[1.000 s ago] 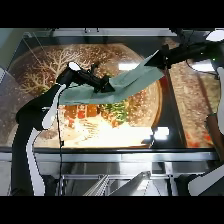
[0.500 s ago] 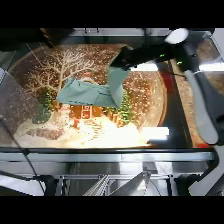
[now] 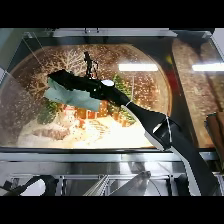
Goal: Fold the shirts.
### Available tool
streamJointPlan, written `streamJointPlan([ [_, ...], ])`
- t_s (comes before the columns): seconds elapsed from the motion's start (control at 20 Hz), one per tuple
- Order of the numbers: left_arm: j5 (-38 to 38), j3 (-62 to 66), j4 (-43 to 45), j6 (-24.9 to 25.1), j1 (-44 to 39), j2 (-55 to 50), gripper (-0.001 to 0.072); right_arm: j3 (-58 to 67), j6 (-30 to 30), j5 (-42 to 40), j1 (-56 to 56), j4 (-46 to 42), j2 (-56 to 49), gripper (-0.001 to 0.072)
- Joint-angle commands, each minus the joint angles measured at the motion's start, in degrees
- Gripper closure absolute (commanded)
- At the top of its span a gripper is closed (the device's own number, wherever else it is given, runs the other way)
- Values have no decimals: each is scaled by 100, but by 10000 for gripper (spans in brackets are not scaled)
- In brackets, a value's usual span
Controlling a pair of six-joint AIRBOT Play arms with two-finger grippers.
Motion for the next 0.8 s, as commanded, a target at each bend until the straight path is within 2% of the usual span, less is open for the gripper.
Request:
streamJointPlan([
  [0.0, 83, -866, 85, 96, 55, 540, 692, -234, -1296, 79, 116, 1762, -144, 141],
  [0.05, 83, -1032, 79, 96, 55, 619, 692, -234, -968, 216, 46, 1392, -140, 142],
  [0.1, 85, -1172, 79, 96, 55, 686, 692, -234, -748, 330, -24, 1211, -129, 183],
  [0.15, 111, -1311, 81, 98, 55, 752, 691, -232, -446, 208, -72, 1141, -116, 357],
  [0.25, 157, -1475, 79, 96, 52, 831, 691, -234, 96, -245, -188, 616, -114, 360],
  [0.35, 125, -1502, 81, 96, 55, 833, 691, -234, 1174, -168, -313, -850, -107, 360],
  [0.45, 129, -1499, 81, 98, 55, 833, 691, -234, 2505, 92, -446, -2555, -76, 361],
  [0.5, 129, -1499, 81, 109, 55, 831, 691, -234, 3027, 203, -522, -3191, -55, 361],
  [0.55, 129, -1502, 83, 168, 55, 828, 691, -232, 3230, 319, -584, -3552, -22, 360],
  [0.6, 140, -1502, 85, 229, 55, 828, 691, -232, 3206, 365, -597, -3591, 9, 351],
  [0.65, 175, -1502, 85, 245, 55, 828, 691, -229, 3049, 334, -575, -3482, 57, 276],
  [0.7, 205, -1502, 83, 247, 55, 828, 691, -227, 2664, 319, -540, -3265, 107, 158],
  [0.75, 240, -1499, 85, 247, 52, 828, 691, -229, 2240, 334, -514, -2981, 160, 94],
])
